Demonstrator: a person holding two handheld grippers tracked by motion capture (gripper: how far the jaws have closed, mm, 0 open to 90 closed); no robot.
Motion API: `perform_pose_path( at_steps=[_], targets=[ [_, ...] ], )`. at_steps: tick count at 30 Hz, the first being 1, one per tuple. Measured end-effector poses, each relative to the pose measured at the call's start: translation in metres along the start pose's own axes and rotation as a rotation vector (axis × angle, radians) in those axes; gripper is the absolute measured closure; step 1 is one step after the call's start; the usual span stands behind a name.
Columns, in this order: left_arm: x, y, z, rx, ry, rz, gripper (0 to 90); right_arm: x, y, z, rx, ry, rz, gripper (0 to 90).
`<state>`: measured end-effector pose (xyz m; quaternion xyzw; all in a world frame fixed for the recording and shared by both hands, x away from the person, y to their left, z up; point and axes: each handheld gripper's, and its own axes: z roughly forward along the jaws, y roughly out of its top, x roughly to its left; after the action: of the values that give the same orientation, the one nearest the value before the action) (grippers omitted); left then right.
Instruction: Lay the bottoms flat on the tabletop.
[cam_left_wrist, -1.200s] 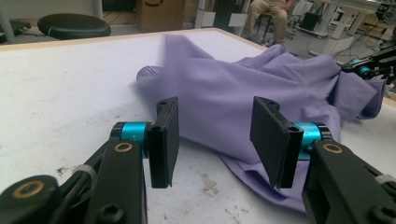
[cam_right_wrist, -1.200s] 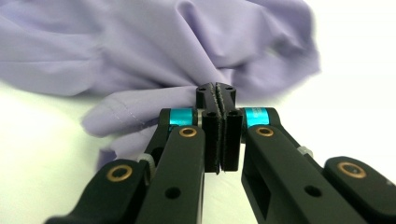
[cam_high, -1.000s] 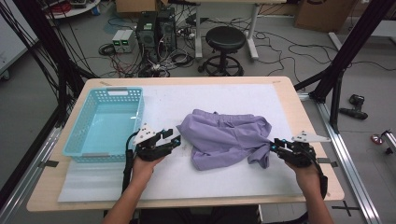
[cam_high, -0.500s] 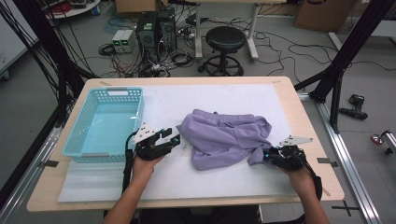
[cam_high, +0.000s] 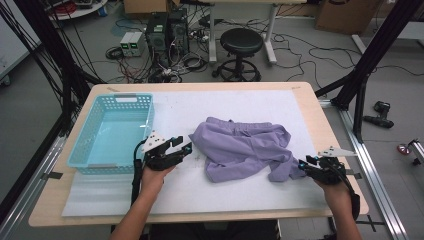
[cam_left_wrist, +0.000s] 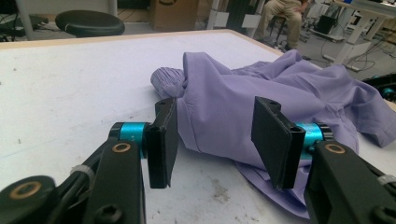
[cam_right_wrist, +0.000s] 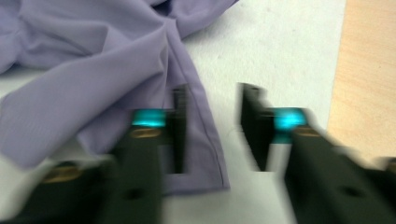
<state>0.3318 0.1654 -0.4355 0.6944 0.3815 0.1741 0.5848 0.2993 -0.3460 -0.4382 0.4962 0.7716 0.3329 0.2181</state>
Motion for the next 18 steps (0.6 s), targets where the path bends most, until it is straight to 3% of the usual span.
perform_pose_path(
  at_steps=[3,4,5,6,10,12,14,18],
  targets=[
    [0.001,0.0,0.0,0.004,0.006,-0.003,51.0,0.003,-0.002,0.017,0.052,0.008,-0.028,62.9],
    [0.001,0.0,0.0,0.004,0.006,-0.004,51.1,0.003,-0.002,0.017,0.039,0.024,-0.032,85.3],
    [0.001,0.0,0.0,0.005,0.005,-0.003,51.8,0.001,-0.001,0.015,0.047,0.01,-0.05,89.2],
    [0.001,0.0,0.0,0.004,0.006,0.001,52.4,0.0,0.0,0.012,0.054,-0.04,-0.065,89.8],
    [0.001,0.0,-0.001,0.009,0.009,0.002,53.6,-0.011,-0.002,0.0,0.026,-0.188,0.001,89.2],
    [0.002,0.0,-0.001,0.011,0.011,0.003,53.6,-0.015,-0.005,-0.005,0.02,-0.237,0.051,82.0],
    [0.002,0.0,-0.001,0.012,0.013,0.005,53.7,-0.017,-0.006,-0.009,-0.008,-0.219,0.086,74.0],
    [0.003,0.001,-0.002,-0.001,0.025,-0.003,53.9,-0.007,0.003,-0.019,-0.142,-0.13,0.083,64.6]
  ],
)
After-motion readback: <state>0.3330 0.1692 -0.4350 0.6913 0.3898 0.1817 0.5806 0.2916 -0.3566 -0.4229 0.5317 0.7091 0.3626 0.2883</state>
